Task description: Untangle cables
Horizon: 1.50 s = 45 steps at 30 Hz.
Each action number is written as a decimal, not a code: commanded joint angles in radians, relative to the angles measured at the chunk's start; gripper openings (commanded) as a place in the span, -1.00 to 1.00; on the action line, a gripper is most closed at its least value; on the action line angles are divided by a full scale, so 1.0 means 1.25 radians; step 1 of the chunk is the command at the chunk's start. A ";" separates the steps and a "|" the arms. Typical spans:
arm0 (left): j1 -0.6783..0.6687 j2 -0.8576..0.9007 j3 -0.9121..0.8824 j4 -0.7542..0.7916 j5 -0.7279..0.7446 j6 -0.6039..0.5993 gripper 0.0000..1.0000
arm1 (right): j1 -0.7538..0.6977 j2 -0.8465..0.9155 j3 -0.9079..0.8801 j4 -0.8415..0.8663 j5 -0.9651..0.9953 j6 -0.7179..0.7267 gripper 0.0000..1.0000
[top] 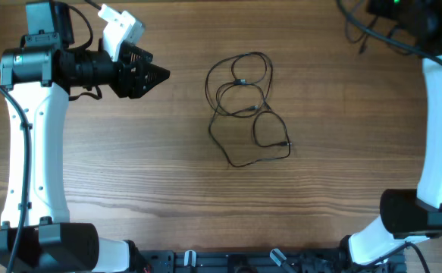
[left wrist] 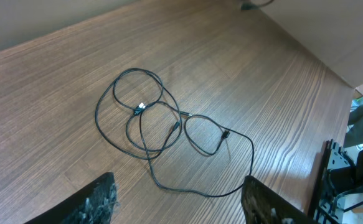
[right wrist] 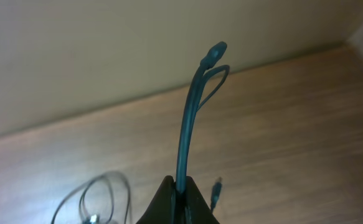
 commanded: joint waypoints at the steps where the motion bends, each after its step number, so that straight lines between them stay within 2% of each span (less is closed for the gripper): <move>1: 0.001 -0.015 0.010 -0.001 -0.008 0.000 0.36 | -0.052 -0.013 0.026 0.013 0.015 0.011 -0.91; 6: 0.001 -0.015 0.010 0.001 -0.068 -0.006 0.37 | -0.117 -0.013 0.026 0.019 0.017 0.010 -0.91; 12: 0.001 -0.015 0.010 0.059 -0.303 -0.166 0.38 | -0.162 -0.013 0.026 0.019 0.017 -0.020 -0.91; 18: -0.006 -0.015 0.010 0.078 -0.413 -0.254 0.40 | -0.162 -0.013 0.026 0.019 0.017 -0.020 -0.91; 22: -0.040 -0.015 0.010 0.091 -0.532 -0.317 0.45 | -0.162 -0.013 0.026 0.020 0.023 -0.024 -0.91; 33: -0.114 -0.015 0.010 0.106 -0.532 -0.317 0.47 | -0.171 0.017 0.026 0.045 0.063 -0.025 -0.92; 45: -0.145 -0.015 0.010 0.097 -0.531 -0.320 0.46 | -0.272 0.138 0.026 0.087 0.088 -0.010 -0.91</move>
